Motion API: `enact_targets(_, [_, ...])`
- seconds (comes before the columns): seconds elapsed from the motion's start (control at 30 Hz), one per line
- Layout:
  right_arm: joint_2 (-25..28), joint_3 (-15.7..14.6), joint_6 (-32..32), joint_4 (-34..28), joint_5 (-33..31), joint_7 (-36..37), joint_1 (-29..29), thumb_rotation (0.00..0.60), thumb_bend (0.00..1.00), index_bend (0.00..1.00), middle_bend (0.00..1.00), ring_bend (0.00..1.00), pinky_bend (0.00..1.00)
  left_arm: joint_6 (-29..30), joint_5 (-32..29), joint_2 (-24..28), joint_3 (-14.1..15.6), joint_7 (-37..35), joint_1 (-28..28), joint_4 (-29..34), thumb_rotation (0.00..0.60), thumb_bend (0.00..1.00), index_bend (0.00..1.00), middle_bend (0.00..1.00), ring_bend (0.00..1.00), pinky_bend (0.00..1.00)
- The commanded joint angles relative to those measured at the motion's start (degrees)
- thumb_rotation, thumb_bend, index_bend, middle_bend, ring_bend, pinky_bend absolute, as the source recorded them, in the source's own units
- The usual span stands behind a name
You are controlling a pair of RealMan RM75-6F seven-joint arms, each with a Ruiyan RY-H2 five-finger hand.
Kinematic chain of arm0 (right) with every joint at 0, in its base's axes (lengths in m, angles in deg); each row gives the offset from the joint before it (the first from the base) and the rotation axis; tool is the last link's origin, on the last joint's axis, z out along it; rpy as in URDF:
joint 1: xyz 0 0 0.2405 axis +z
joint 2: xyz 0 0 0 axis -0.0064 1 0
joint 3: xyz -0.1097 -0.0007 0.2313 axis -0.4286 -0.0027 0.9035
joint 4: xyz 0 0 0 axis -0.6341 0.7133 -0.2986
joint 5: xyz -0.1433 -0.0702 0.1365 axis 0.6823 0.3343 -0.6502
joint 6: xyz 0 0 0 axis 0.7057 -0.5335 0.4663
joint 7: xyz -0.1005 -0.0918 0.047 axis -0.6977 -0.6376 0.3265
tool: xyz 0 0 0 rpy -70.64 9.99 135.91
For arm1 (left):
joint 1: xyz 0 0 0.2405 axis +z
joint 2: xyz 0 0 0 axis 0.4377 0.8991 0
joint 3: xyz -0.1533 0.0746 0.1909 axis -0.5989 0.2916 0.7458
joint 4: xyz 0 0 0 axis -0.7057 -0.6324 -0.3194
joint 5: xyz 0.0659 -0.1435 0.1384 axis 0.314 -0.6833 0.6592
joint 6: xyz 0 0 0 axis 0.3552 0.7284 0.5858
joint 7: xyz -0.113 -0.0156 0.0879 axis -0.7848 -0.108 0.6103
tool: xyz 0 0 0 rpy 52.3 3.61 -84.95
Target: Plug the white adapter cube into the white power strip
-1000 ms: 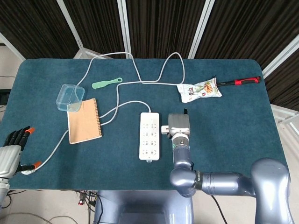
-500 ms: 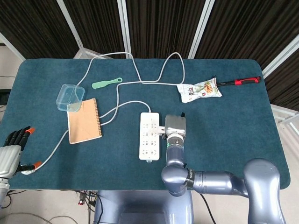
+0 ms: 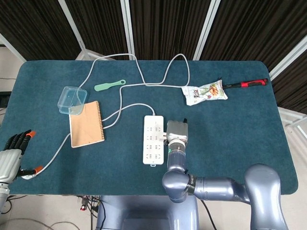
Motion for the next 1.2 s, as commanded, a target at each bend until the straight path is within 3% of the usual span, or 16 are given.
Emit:
enact_targets(0.03, [-0.5, 0.3, 0.1, 0.5, 0.2, -0.2, 0.2, 0.6, 0.7, 0.89, 0.77, 0.44, 0.0, -0.1, 0.0, 0.0, 0.0, -0.1, 0.0, 0.0, 0.6, 0.0, 0.0, 0.0, 0.0, 0.0])
enact_targets(1.2, [-3.9, 1.8, 1.7, 4.8, 2.2, -2.1, 0.2, 0.6, 0.7, 0.89, 0.77, 0.44, 0.0, -0.4, -0.1, 0.4, 0.0, -1.4, -0.1, 0.2, 0.6, 0.0, 0.0, 0.0, 0.0, 0.0])
